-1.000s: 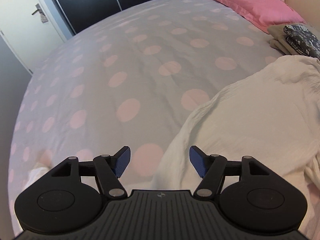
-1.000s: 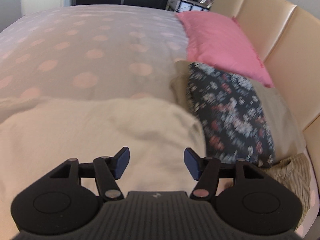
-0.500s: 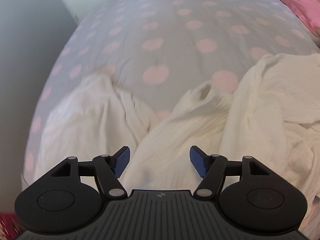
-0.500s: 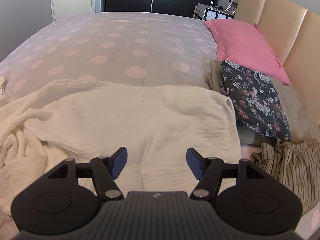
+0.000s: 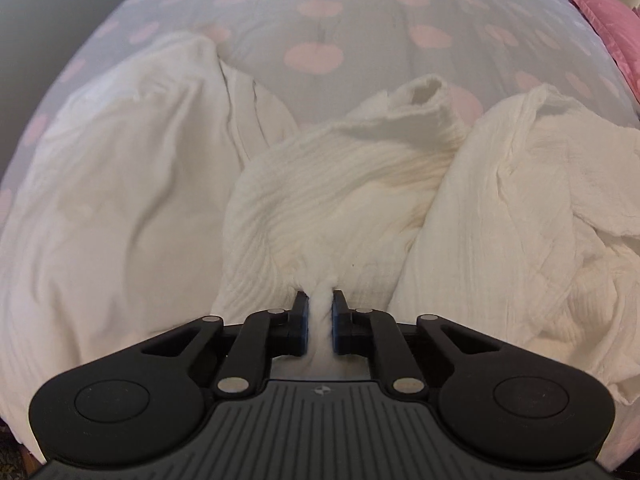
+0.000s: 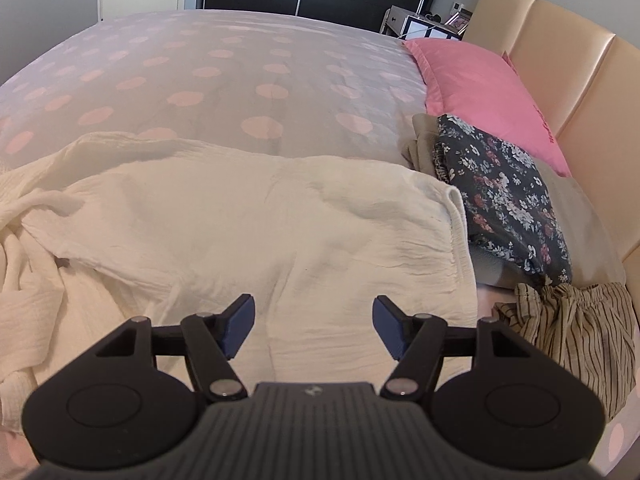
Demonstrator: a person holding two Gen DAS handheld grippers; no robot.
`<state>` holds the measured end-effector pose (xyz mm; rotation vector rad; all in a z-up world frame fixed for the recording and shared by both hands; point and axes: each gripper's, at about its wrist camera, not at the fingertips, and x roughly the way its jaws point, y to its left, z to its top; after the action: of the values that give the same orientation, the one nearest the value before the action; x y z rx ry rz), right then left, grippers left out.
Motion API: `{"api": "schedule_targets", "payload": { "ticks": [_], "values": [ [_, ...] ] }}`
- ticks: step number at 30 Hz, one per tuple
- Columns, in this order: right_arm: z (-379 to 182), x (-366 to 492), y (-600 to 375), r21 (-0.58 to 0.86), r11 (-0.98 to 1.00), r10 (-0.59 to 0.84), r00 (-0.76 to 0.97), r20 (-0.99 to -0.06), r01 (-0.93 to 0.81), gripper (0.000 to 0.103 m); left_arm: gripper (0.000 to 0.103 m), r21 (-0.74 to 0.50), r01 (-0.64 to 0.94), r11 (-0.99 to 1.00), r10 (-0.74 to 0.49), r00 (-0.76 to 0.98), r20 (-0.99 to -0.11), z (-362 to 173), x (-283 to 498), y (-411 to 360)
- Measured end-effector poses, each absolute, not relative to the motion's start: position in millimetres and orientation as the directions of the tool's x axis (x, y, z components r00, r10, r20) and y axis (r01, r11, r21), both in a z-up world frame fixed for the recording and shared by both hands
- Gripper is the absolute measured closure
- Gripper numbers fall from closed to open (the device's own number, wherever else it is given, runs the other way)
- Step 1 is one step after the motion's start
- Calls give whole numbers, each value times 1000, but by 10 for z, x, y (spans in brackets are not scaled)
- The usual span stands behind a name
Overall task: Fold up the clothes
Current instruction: 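Grasp a fold of the blanket with the left gripper and pull it back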
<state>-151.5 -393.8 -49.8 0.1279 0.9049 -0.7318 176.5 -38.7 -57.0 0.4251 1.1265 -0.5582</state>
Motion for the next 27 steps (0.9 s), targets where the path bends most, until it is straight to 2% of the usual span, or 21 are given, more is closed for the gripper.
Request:
{"api": "schedule_targets", "payload": {
  "ticks": [7, 12, 16, 18, 21, 23, 27],
  "values": [
    [-517, -1529, -3938, -210, 756, -531, 393, -751, 620, 35, 96, 49, 504, 862, -273, 544, -793, 360, 1829, -109],
    [-505, -1574, -3966, -208, 743, -538, 385, -750, 636, 35, 96, 129, 405, 905, -229, 720, -656, 1197, 1923, 51],
    [-501, -1596, -3976, -205, 740, -540, 384, -749, 640, 35, 97, 215, 241, 946, -101, 854, -511, 1794, 2050, 253],
    [-500, -1594, -3981, -204, 739, -539, 383, -750, 641, 35, 97, 253, 128, 959, -15, 914, -405, 2084, 2107, 388],
    [-493, -1584, -3977, -203, 741, -539, 386, -749, 640, 35, 97, 263, -6, 965, 95, 940, -327, 2386, 2213, 578],
    [-503, -1579, -3983, -204, 743, -537, 387, -750, 637, 35, 96, 281, -32, 959, 130, 931, -340, 2423, 2295, 624],
    [-516, -1554, -3986, -209, 746, -536, 384, -752, 632, 35, 92, 286, 22, 958, 114, 886, -450, 2120, 2435, 611]
  ]
}}
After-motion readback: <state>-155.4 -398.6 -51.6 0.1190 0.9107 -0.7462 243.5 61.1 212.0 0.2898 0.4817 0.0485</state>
